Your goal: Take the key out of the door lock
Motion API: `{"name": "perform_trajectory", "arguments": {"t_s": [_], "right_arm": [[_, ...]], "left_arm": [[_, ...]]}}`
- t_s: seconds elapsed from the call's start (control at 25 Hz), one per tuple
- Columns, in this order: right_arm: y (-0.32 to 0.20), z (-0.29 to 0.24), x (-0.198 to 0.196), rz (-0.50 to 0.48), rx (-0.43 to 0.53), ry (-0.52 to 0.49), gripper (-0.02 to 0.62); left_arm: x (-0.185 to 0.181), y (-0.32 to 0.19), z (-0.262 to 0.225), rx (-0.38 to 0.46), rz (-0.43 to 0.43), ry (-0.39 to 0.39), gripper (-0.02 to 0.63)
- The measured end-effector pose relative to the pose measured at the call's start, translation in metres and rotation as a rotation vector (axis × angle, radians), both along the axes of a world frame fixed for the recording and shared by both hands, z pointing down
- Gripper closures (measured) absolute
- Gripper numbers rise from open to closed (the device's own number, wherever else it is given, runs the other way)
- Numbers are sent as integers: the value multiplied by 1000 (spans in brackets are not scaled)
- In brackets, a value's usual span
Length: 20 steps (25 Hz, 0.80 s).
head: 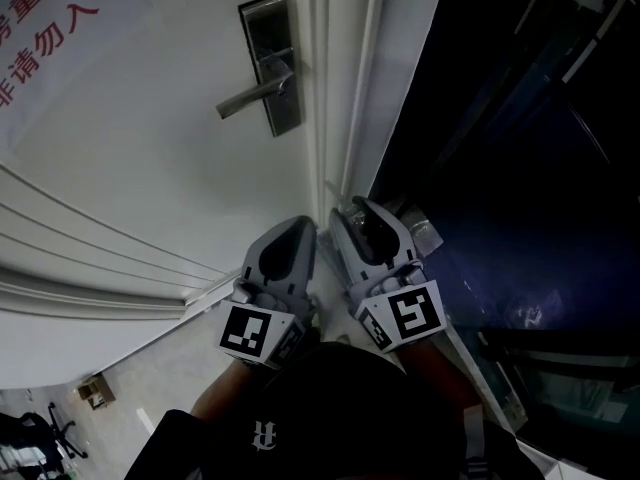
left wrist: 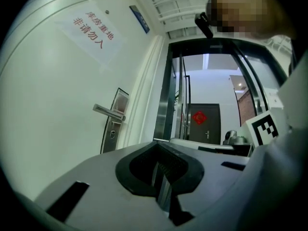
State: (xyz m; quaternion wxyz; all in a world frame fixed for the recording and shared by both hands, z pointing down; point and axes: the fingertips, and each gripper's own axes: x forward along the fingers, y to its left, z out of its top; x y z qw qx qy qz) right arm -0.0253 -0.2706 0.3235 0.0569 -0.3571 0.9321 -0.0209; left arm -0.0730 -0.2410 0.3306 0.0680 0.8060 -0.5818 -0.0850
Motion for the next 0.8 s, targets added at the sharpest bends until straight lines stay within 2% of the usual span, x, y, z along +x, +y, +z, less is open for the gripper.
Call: {"name": "perform_trajectory", "arguments": {"t_s": [0.4, 0.8], "right_arm": [[38, -2, 30, -2, 10, -11, 460], [55, -8, 36, -32, 30, -14, 460]], "left_arm": [[31, 37, -2, 7, -6, -18, 600], [41, 54, -9, 25, -20, -29, 600]]}}
